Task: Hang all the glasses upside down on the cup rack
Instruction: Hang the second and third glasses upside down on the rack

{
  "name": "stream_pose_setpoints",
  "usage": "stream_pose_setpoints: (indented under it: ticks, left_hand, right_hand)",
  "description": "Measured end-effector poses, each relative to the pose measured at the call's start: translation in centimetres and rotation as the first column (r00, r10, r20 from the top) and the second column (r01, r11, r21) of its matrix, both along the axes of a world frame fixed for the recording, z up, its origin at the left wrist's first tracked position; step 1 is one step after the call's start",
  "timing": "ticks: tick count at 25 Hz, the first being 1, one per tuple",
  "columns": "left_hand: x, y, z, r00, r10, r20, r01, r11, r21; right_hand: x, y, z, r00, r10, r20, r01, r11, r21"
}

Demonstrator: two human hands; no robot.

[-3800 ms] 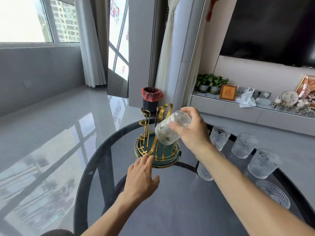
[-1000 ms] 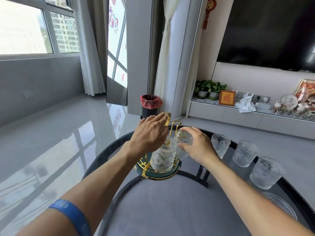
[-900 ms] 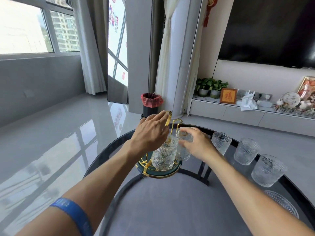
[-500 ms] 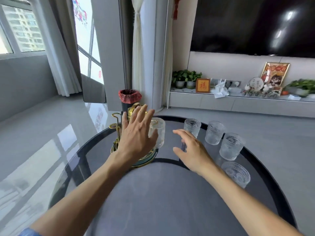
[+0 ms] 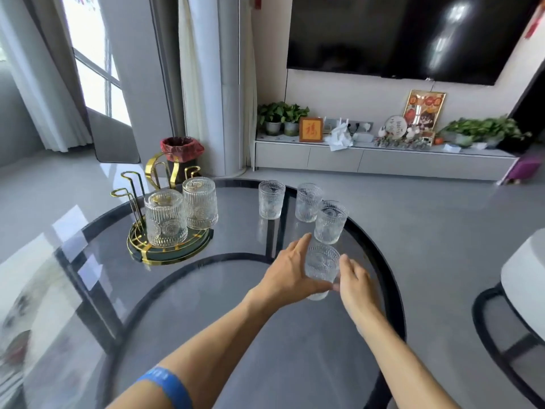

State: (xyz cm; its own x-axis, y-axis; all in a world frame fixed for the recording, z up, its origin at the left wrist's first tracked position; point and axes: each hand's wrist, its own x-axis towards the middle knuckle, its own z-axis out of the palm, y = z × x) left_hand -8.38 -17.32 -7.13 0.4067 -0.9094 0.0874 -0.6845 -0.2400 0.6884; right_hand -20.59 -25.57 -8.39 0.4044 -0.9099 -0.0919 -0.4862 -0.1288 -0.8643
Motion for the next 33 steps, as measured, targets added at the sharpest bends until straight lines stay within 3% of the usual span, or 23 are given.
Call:
stream_pose_setpoints:
  ticks: [3, 9, 11, 14, 16, 20, 25, 28, 30, 33]
  left_hand:
    - [-1.5, -0.7, -1.1, 0.995, 0.098, -0.015, -0.098, 0.995, -0.024]
    - [-0.5, 0.6, -0.7, 0.939, 0.316, -0.134, -0.327, 0.943, -0.069]
    - [0.2, 2.0, 0.1, 0.922, 0.302, -0.244, -0.34, 0.931, -0.134]
    - [1.9, 4.1, 2.3, 0.905, 0.237, -0.354, -0.33, 0.915, -0.232]
    - [3.3, 5.4, 4.1, 0.925, 0.19, -0.328, -0.281, 0.925, -0.256]
    - [7.3, 8.6, 7.2, 0.952, 0.184, -0.243, -0.255, 0.919, -0.301]
    - [13.3, 11.8, 10.4, 0.963, 0.114, -0.244, -0.194, 0.923, -0.333]
    - [19.2, 13.3, 12.4, 0.934, 0.303, -0.191, -0.357, 0.823, -0.442]
    - [23.1, 13.8, 12.9, 0.865, 0.501, 0.008, -0.457, 0.795, -0.4]
    - [25.9, 13.2, 11.9, 0.864, 0.409, 0.293, -0.355, 0.908, -0.222]
  right_hand:
    - [-0.5, 1.1, -1.2, 0.989, -0.01, 0.15, -0.009, 0.991, 0.13]
    - [0.1, 2.3, -0.7, 0.962, -0.001, 0.273, -0.083, 0.952, 0.294]
    - [0.5, 2.5, -0.7, 0.949, -0.043, 0.313, -0.115, 0.876, 0.469]
    - [2.4, 3.4, 0.1, 0.891, -0.075, 0.448, -0.292, 0.662, 0.69]
    - [4.6, 4.3, 1.4, 0.818, -0.103, 0.566, -0.417, 0.572, 0.706]
    - [9.6, 5.9, 4.3, 0.735, -0.15, 0.662, -0.51, 0.521, 0.684]
    - [16.2, 6.0, 9.6, 0.727, -0.133, 0.674, -0.484, 0.596, 0.641]
    - [20.5, 4.9, 13.1, 0.734, -0.085, 0.674, -0.388, 0.762, 0.519]
    - [23.1, 3.9, 14.8, 0.747, -0.063, 0.662, -0.286, 0.869, 0.405]
    - [26.7, 3.4, 16.0, 0.808, 0.13, 0.575, -0.205, 0.976, 0.068]
